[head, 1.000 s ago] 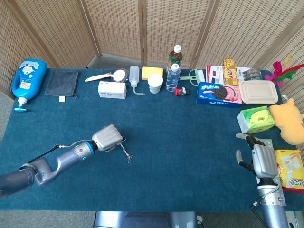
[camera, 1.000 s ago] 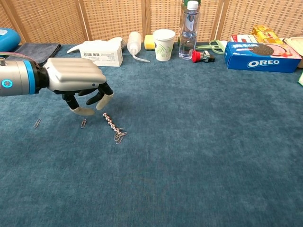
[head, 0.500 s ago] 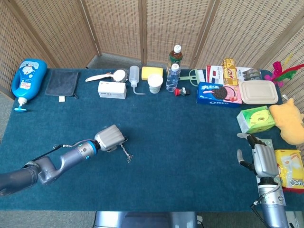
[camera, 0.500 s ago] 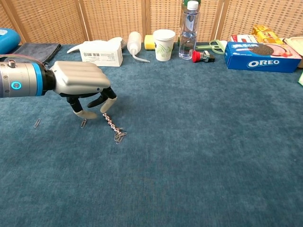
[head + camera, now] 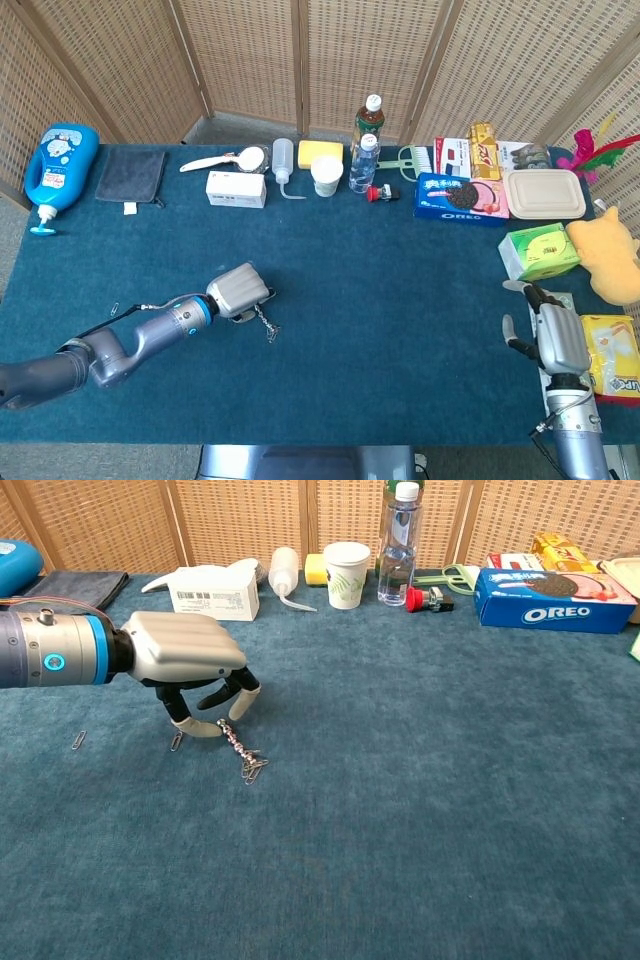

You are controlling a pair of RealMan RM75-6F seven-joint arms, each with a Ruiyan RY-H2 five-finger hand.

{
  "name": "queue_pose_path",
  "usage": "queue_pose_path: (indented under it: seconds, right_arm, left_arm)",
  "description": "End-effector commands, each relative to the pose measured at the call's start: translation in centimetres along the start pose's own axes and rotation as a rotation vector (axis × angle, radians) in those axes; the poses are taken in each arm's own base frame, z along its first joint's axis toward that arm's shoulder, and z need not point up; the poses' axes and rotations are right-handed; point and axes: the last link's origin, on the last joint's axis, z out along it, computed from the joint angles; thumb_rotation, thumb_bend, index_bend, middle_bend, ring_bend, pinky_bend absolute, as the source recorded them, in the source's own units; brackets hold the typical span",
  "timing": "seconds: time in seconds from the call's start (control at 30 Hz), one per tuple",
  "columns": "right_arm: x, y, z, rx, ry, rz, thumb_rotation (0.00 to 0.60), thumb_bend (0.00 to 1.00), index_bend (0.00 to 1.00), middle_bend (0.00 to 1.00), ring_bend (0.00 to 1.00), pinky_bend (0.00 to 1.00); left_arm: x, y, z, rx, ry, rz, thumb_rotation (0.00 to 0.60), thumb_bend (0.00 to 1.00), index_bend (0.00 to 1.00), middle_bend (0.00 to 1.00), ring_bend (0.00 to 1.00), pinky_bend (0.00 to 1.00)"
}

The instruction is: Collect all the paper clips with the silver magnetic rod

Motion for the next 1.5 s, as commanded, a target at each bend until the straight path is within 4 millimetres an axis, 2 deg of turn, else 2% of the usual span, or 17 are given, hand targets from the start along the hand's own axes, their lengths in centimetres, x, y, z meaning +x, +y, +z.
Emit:
queue_pose_path:
  seconds: [0.03, 0.3, 0.57, 1.5]
  right_arm:
    - [0.01, 0.07, -0.02, -0.002, 0.000, 0.001, 0.600, 0.51, 0.27, 0.30, 0.28, 0.35]
    - [0.20, 0.39, -0.12, -0.012, 0.008, 0.005, 0.600, 0.51, 0.27, 0.30, 0.28, 0.35]
    - [0.35, 0.47, -0.18, -0.014, 0.013, 0.011, 0.600, 0.51, 0.27, 0.30, 0.28, 0.35]
    - [0.56, 0.50, -0.22, -0.008, 0.024, 0.030, 0.600, 0.51, 0.27, 0.30, 0.29, 0.36]
  left_arm:
    - [-0.02, 0.08, 0.13, 0.000, -0.004, 0.006, 0.502, 0.59, 0.46, 0.63, 0.71, 0.73]
    - [-0.09, 0.34, 0.47, 0.005, -0.015, 0.018, 0.509, 0.62, 0.46, 0.63, 0.71, 0.73]
    - [-0.09, 0.50, 0.55, 0.010, -0.026, 0.014, 0.582, 0.68, 0.46, 0.63, 0.71, 0.73]
    - [-0.43, 0.97, 0.15, 0.024, -0.007, 0.018, 0.585, 0.69, 0.45, 0.63, 0.71, 0.73]
